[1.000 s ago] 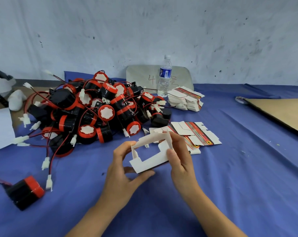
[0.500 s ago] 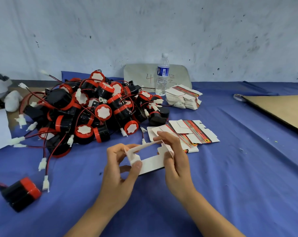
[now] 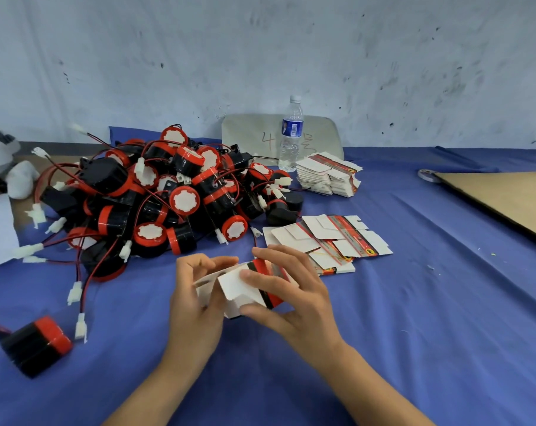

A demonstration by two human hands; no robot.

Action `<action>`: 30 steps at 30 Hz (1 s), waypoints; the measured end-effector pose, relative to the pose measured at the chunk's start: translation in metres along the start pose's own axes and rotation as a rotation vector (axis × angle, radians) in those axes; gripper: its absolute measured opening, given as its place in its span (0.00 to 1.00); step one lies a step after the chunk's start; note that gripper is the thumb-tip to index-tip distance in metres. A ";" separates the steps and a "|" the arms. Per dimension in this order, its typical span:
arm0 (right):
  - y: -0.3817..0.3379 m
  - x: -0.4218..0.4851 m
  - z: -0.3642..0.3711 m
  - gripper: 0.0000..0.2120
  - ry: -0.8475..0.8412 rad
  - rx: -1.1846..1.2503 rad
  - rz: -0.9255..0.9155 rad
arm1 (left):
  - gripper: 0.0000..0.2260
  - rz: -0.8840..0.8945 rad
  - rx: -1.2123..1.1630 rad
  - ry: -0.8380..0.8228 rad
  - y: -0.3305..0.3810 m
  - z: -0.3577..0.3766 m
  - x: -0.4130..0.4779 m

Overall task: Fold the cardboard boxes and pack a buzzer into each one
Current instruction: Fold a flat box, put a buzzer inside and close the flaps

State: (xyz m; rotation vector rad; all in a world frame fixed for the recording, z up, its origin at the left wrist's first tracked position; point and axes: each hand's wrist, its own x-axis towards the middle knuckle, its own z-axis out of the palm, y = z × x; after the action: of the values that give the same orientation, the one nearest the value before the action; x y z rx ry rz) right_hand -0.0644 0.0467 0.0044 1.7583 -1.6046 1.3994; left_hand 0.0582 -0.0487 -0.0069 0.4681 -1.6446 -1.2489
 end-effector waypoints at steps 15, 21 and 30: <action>0.001 0.005 -0.007 0.23 -0.189 -0.300 -0.069 | 0.23 0.006 0.211 0.080 -0.006 -0.007 0.006; 0.001 0.003 -0.006 0.23 -0.144 -0.224 0.018 | 0.20 -0.029 0.104 0.185 0.000 -0.005 0.006; 0.004 0.001 -0.007 0.22 0.075 -0.114 0.131 | 0.14 -0.385 -0.285 -0.057 -0.007 0.009 0.004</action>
State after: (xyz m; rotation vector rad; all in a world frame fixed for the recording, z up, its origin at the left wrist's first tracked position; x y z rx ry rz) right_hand -0.0708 0.0505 0.0070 1.5437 -1.7501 1.3850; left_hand 0.0470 -0.0504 -0.0113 0.5923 -1.4314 -1.7658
